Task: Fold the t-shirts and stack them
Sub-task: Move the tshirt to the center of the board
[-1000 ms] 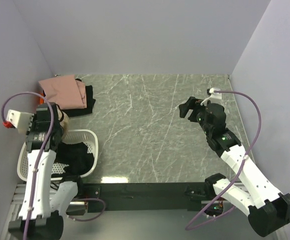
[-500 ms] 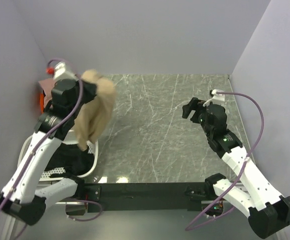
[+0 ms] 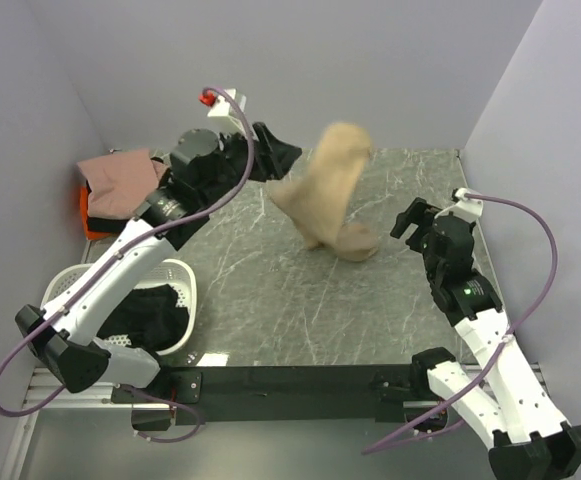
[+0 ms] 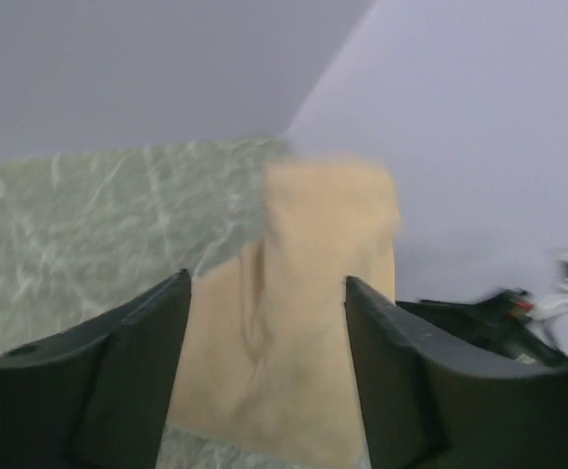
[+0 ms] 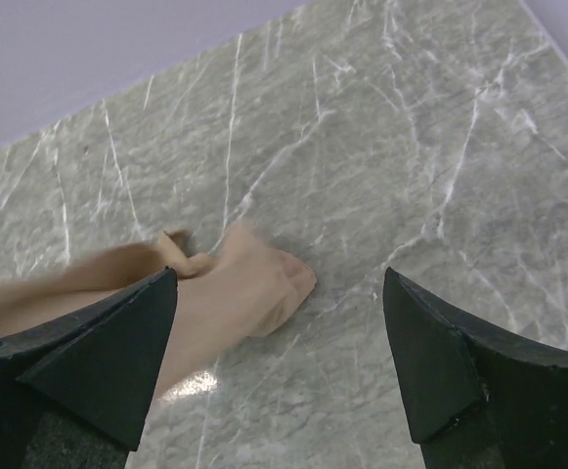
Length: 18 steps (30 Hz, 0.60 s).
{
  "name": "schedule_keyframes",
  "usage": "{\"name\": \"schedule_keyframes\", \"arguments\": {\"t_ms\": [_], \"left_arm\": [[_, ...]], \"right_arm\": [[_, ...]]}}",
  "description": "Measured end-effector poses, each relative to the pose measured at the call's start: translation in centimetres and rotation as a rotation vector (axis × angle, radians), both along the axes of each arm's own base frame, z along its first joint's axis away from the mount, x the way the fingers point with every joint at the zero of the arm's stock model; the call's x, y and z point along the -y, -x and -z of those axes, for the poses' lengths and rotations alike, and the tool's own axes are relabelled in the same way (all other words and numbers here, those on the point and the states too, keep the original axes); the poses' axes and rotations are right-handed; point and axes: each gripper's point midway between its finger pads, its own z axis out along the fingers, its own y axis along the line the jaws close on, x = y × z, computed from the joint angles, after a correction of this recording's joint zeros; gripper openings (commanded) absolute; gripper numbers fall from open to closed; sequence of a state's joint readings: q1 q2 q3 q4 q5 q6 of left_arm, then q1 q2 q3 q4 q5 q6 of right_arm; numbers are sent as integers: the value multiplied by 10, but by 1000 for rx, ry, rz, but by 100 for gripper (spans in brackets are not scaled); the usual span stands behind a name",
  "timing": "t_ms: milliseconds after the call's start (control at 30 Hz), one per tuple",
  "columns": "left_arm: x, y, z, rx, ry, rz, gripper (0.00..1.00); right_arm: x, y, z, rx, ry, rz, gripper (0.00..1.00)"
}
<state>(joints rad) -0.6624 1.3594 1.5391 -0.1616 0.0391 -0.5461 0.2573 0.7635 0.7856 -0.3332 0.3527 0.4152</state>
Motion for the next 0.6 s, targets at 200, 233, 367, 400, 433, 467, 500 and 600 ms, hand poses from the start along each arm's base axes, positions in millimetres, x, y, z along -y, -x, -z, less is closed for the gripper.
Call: {"name": "schedule_keyframes", "arguments": {"t_ms": [200, 233, 367, 400, 433, 467, 500, 600], "left_arm": [[-44, -17, 146, -240, -165, -266, 87], [-57, -15, 175, -294, -207, -323, 87], [-94, -3, 246, -428, -331, -473, 86], [-99, -1, 256, -443, -347, -492, 86], [-100, 1, 260, -449, -351, -498, 86], [-99, 2, 262, -452, -353, -504, 86], [-96, 3, 263, -447, -356, -506, 86], [-68, 4, 264, -423, -377, -477, 86]], "right_arm": [[3, 3, -1, 10, 1, 8, 91], [2, 2, 2, -2, 2, 4, 91], [-7, -6, 27, -61, -2, -31, 89], [-10, -8, 37, -90, -3, -40, 89], [-12, -9, 45, -113, -3, -45, 89], [-13, -11, 54, -143, -3, -50, 88], [-15, -12, 64, -173, -1, -53, 88], [-16, -14, 85, -239, -8, -44, 89]]}}
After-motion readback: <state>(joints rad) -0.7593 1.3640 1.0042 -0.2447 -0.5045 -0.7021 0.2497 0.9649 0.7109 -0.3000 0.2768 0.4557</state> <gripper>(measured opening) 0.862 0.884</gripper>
